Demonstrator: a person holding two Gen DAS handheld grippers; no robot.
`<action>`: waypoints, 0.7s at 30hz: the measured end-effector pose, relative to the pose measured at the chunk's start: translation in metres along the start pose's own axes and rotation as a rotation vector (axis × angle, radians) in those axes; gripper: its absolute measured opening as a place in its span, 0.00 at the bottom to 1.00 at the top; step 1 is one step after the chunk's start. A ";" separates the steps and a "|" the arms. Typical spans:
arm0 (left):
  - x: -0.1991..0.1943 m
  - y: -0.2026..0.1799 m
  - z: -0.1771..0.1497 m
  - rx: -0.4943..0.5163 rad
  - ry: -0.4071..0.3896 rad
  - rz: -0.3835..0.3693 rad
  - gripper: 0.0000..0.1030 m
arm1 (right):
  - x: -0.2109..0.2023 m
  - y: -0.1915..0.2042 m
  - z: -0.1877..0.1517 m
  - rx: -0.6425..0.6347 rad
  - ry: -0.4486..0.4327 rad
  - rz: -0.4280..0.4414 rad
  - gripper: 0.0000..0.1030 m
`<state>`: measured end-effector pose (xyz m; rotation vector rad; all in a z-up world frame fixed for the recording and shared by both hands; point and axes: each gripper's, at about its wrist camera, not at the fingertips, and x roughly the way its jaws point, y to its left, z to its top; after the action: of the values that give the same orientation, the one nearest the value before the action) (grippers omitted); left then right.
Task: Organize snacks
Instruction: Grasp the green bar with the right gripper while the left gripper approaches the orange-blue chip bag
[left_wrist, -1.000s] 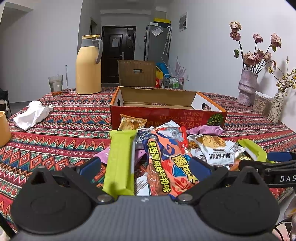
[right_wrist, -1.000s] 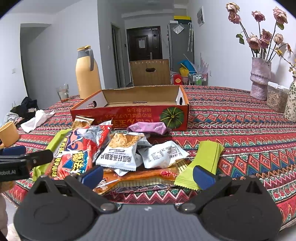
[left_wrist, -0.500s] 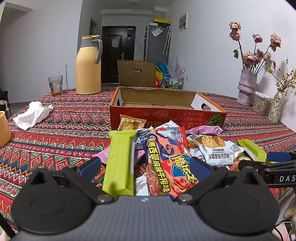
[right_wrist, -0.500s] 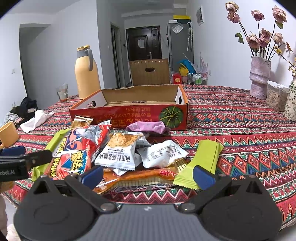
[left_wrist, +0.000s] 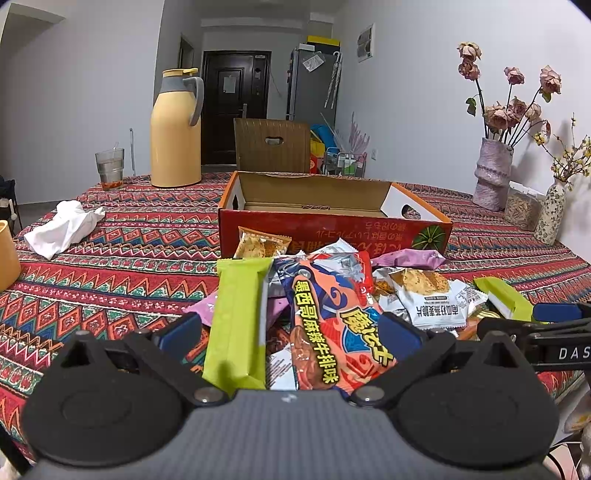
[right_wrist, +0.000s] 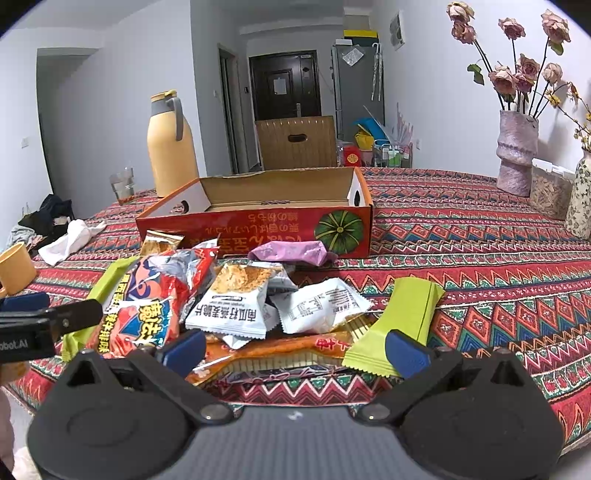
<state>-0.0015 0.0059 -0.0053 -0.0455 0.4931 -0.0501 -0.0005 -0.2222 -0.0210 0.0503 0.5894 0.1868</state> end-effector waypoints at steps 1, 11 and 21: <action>0.000 0.000 0.000 -0.002 0.000 -0.001 1.00 | 0.001 -0.001 0.000 0.002 0.001 0.000 1.00; 0.009 0.005 0.006 -0.027 0.001 0.018 1.00 | 0.008 -0.029 0.011 0.018 -0.031 -0.111 0.94; 0.015 0.004 0.008 -0.025 0.014 0.030 1.00 | 0.059 -0.070 0.027 0.043 0.105 -0.176 0.63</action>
<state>0.0162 0.0091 -0.0054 -0.0626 0.5080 -0.0151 0.0737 -0.2800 -0.0377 0.0298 0.6992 0.0064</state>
